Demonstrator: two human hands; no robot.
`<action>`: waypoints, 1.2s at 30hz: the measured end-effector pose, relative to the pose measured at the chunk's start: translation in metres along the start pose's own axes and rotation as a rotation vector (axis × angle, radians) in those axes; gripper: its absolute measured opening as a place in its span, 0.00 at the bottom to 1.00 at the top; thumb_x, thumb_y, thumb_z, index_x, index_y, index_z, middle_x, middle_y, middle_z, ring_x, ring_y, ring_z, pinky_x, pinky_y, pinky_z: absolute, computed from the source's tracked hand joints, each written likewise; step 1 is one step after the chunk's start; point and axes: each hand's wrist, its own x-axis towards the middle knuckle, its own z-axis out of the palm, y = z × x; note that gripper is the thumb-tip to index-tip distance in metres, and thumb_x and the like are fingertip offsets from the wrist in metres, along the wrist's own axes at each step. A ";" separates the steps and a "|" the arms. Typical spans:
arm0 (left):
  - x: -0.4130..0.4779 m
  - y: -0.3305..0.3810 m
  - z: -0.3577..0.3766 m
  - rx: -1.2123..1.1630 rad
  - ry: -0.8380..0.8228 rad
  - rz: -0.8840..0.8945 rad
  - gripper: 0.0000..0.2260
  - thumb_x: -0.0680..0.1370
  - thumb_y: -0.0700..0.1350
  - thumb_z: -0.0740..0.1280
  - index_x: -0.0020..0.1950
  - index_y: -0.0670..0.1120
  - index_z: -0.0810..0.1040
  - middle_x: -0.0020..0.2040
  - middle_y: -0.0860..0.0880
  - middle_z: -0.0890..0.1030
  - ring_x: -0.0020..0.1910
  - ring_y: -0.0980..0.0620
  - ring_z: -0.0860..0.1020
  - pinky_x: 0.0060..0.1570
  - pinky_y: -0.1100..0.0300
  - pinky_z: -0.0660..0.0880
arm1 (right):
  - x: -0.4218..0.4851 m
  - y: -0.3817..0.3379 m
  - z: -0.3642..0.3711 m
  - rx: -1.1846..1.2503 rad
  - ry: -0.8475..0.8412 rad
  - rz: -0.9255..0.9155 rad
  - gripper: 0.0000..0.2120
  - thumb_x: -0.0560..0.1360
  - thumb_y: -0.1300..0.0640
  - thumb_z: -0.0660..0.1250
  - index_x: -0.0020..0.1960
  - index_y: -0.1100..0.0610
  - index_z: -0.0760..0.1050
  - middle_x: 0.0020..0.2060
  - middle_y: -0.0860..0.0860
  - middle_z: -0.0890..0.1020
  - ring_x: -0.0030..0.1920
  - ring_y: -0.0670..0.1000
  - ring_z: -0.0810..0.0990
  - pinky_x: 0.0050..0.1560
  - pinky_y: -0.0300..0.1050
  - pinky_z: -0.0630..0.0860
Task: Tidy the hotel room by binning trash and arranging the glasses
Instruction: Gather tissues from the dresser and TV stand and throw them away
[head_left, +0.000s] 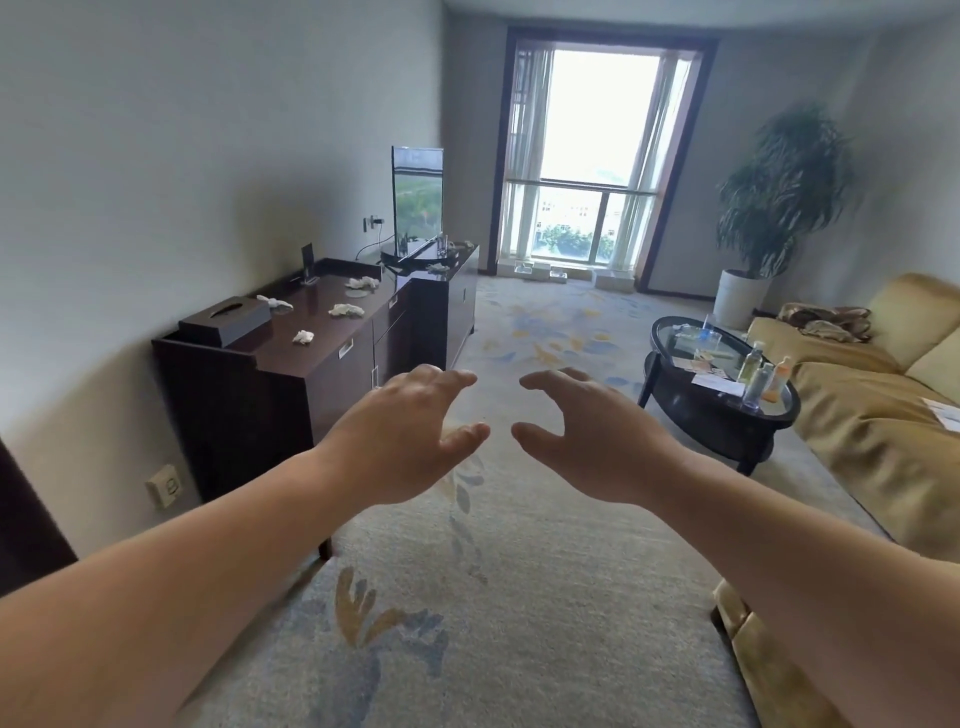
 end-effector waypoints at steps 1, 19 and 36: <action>0.009 -0.006 0.002 -0.001 0.003 -0.003 0.27 0.78 0.62 0.58 0.75 0.56 0.59 0.73 0.55 0.65 0.72 0.54 0.64 0.67 0.55 0.64 | 0.010 0.004 0.002 0.003 0.003 0.002 0.27 0.77 0.40 0.61 0.74 0.46 0.62 0.71 0.44 0.67 0.66 0.48 0.71 0.58 0.44 0.70; 0.223 -0.043 0.050 0.018 0.038 -0.076 0.27 0.78 0.62 0.57 0.75 0.56 0.58 0.72 0.54 0.66 0.70 0.54 0.65 0.64 0.56 0.64 | 0.211 0.132 0.016 0.051 -0.001 -0.072 0.27 0.77 0.41 0.61 0.73 0.47 0.63 0.70 0.45 0.68 0.67 0.48 0.69 0.53 0.39 0.65; 0.392 -0.190 0.082 -0.008 -0.032 -0.067 0.27 0.78 0.62 0.57 0.76 0.54 0.59 0.73 0.53 0.65 0.71 0.53 0.64 0.66 0.56 0.63 | 0.419 0.152 0.082 0.058 -0.029 -0.025 0.27 0.77 0.41 0.61 0.73 0.47 0.63 0.70 0.45 0.68 0.67 0.48 0.69 0.54 0.39 0.64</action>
